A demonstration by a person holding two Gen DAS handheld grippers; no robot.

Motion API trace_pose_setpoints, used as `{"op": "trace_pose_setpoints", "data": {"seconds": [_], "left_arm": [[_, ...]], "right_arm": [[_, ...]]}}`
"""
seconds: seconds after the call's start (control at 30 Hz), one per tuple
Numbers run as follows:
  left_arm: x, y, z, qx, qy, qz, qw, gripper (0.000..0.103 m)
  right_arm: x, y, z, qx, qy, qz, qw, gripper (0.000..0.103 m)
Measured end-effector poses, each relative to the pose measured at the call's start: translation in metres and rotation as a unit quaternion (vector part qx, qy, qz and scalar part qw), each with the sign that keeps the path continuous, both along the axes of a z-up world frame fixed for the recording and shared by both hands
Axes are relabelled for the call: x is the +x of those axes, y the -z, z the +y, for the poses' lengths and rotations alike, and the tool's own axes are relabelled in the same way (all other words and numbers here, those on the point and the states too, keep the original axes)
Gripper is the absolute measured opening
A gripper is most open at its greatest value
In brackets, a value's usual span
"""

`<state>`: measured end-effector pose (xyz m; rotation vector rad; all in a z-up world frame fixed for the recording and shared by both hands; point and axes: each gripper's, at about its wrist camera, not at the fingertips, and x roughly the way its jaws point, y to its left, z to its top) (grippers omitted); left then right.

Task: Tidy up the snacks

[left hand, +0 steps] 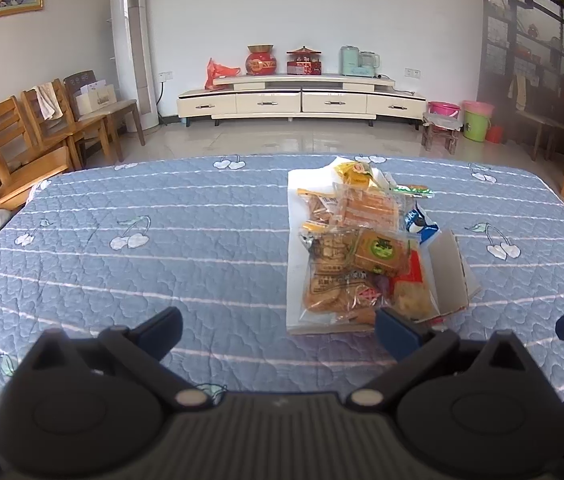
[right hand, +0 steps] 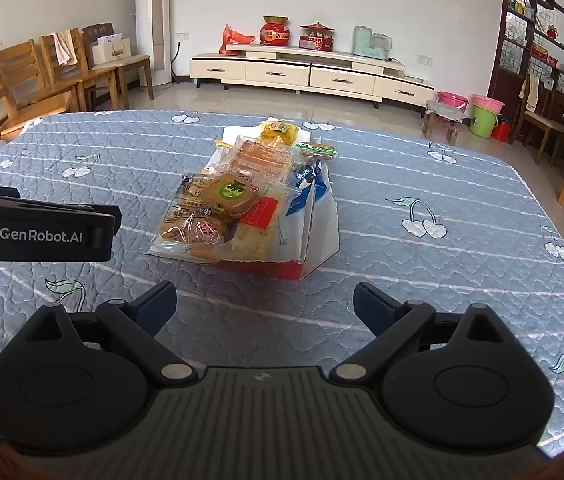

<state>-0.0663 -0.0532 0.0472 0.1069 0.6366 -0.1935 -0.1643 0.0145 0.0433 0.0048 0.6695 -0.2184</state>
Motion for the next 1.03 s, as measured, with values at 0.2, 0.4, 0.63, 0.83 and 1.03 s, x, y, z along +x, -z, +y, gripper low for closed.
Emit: {"op": "trace_pose_setpoints", "data": {"seconds": [0.2,0.4,0.63,0.83,1.03], "left_arm": [[0.0007,0.0021,-0.0023,0.004,0.005,0.003,1.0000,0.102],[0.0008,0.0027,-0.0046,0.009,0.007,0.006,0.9999,0.102],[0.0013,0.0026,-0.0044,0.009,0.008,0.009,0.9999,0.102],[0.0005,0.0026,-0.0054,0.011,0.013,0.008,0.9998,0.102],[0.0018,0.0020,-0.0038,0.006,0.011,0.010,0.9999,0.102]], "right_arm": [[-0.0001,0.0027,-0.0009,0.002,-0.001,0.002,1.000,0.103],[-0.0011,0.0030,-0.0013,0.004,-0.001,0.003,1.000,0.103],[-0.0016,0.0029,-0.0012,0.004,-0.001,0.004,1.000,0.103],[-0.0017,0.0037,-0.0009,0.004,-0.001,0.005,1.000,0.103],[-0.0028,0.0034,-0.0010,0.005,0.000,0.004,1.000,0.103]]}}
